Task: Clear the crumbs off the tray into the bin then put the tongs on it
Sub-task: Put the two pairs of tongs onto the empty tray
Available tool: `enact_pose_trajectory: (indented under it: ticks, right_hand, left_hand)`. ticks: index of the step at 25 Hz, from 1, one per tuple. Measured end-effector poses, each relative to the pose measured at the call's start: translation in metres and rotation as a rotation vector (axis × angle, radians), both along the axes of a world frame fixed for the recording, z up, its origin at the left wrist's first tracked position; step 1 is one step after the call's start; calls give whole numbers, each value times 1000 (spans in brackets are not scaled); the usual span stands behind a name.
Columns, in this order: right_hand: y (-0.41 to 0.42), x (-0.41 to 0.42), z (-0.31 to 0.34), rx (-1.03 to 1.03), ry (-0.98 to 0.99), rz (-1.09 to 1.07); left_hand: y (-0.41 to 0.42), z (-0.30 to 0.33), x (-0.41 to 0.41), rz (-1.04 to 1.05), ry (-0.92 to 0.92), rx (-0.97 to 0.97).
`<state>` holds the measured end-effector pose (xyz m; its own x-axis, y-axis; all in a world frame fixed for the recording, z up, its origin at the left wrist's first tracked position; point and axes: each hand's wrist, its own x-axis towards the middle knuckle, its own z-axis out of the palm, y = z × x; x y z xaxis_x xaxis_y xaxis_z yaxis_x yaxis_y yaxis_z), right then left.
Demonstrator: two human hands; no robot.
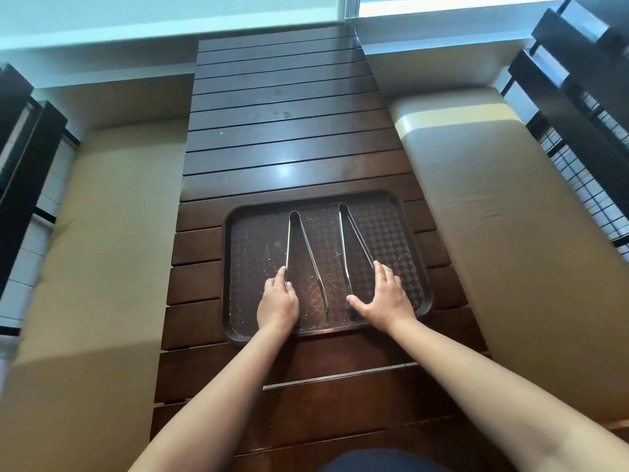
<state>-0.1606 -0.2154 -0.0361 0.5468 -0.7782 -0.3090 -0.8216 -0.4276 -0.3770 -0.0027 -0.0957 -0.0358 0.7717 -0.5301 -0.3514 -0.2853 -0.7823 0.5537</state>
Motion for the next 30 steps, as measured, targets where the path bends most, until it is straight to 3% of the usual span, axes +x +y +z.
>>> enact_pose_trajectory:
  ticks: [30]
  right_hand:
    - [3, -6, 1, 31, -31, 16]
  left_hand:
    - [-13, 0, 2, 21, 4, 57]
